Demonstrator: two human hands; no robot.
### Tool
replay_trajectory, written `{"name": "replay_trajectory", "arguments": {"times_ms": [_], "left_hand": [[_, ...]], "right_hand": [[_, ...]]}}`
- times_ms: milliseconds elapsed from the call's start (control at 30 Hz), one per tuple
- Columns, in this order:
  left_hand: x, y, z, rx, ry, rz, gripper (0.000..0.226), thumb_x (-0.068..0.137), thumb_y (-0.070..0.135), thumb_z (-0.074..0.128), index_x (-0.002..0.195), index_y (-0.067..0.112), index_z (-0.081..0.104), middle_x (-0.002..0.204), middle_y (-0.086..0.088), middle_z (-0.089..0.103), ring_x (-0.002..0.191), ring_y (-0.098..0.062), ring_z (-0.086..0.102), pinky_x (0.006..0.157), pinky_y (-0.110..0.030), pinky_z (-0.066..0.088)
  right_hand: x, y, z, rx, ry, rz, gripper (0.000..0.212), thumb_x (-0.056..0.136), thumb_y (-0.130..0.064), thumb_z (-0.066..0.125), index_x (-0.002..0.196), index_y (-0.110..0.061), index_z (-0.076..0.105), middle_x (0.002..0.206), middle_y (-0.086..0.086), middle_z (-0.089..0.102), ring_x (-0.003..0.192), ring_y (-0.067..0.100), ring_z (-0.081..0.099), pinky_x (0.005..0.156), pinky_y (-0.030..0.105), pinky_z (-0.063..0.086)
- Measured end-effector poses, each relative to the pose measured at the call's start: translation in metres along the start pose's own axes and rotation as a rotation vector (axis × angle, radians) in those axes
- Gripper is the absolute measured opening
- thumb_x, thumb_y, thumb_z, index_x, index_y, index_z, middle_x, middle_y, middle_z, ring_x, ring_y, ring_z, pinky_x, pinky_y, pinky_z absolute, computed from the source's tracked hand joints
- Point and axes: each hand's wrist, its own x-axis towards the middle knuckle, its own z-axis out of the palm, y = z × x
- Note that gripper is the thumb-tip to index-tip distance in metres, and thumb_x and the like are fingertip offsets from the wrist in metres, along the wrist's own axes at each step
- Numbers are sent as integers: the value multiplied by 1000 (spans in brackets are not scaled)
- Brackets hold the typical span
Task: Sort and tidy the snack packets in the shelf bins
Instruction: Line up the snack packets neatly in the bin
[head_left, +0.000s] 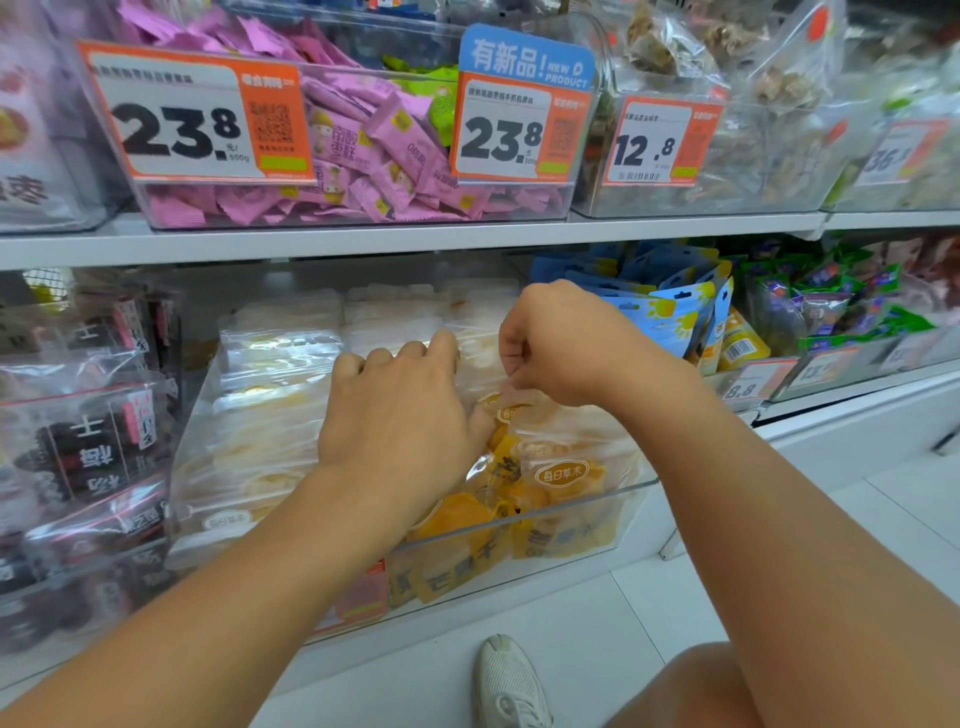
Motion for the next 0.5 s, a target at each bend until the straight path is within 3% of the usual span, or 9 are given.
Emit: {"name": "replay_trajectory", "arguments": {"times_ms": [133, 200, 267, 367, 500], "left_hand": [[-1, 0, -1, 19, -8, 7, 39, 92, 55, 40, 117, 25, 46, 109, 2, 62, 101, -25, 56, 91, -42, 33], [-1, 0, -4, 39, -15, 1, 43, 93, 56, 40, 121, 24, 46, 111, 2, 62, 102, -24, 57, 93, -42, 34], [0, 0, -6, 64, -49, -2, 49, 93, 59, 41, 127, 23, 47, 116, 0, 62, 107, -25, 57, 95, -43, 36], [-1, -2, -10, 54, -101, -18, 56, 91, 63, 41, 128, 21, 47, 119, -2, 59, 109, -27, 56, 86, -41, 40], [-4, -5, -14, 18, -112, -21, 54, 90, 63, 41, 127, 23, 45, 119, -2, 58, 106, -26, 55, 79, -40, 39]], "right_hand": [[-15, 32, -18, -72, 34, 79, 29, 76, -18, 84, 63, -24, 58, 75, -2, 62, 76, 24, 62, 69, 36, 53], [-24, 44, -30, 46, 53, 66, 19, 79, -11, 81, 76, -26, 70, 78, 0, 69, 78, 22, 64, 76, 38, 55], [-27, 46, -30, 64, 70, 31, 24, 84, -6, 74, 95, -27, 78, 88, 1, 71, 81, 23, 66, 79, 39, 55], [-20, 37, -11, -52, -49, 17, 32, 88, -6, 67, 101, -32, 78, 98, 0, 70, 87, 23, 65, 83, 38, 56], [-5, 26, 2, -145, -125, 12, 31, 87, -3, 61, 105, -26, 73, 107, 3, 65, 96, 25, 63, 83, 39, 55]]}}
